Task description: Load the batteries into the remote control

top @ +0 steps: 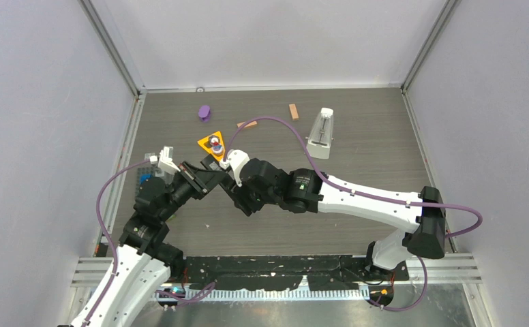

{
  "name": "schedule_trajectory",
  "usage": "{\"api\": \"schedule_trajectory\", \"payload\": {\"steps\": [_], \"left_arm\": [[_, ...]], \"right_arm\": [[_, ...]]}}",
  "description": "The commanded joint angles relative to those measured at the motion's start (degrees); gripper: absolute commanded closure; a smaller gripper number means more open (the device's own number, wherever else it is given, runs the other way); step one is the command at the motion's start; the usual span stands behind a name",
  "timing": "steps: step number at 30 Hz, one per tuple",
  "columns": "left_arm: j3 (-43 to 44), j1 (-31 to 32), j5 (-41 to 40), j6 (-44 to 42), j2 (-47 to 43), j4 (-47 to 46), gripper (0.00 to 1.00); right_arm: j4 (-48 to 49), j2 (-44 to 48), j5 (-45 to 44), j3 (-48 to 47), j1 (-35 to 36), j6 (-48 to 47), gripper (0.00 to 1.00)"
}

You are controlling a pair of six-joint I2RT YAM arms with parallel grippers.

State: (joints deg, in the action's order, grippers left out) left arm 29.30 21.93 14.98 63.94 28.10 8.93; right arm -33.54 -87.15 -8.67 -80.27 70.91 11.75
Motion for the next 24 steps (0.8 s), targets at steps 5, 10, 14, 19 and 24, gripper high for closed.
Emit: {"api": "schedule_trajectory", "payload": {"steps": [5,10,14,19,24], "left_arm": [[0.1,0.3,6.0,5.2,-0.2,-5.0,1.00],[-1.8,0.3,7.8,5.1,-1.0,-8.0,1.00],[-3.9,0.3,9.2,4.7,-2.1,-12.2,1.00],[-5.3,0.3,11.4,3.5,-3.5,-17.1,1.00],[-6.0,0.3,12.5,2.7,-4.3,-17.9,1.00]], "right_arm": [[1.6,-2.1,0.6,-3.7,0.5,1.0,0.87],[1.5,-2.7,1.1,-4.0,0.1,2.1,0.85],[1.0,-3.4,2.3,-4.8,-0.2,2.0,0.84],[0.8,-4.2,3.4,-5.4,-0.3,1.7,0.82],[0.8,-4.8,3.0,-6.6,-0.4,1.8,0.78]]}}
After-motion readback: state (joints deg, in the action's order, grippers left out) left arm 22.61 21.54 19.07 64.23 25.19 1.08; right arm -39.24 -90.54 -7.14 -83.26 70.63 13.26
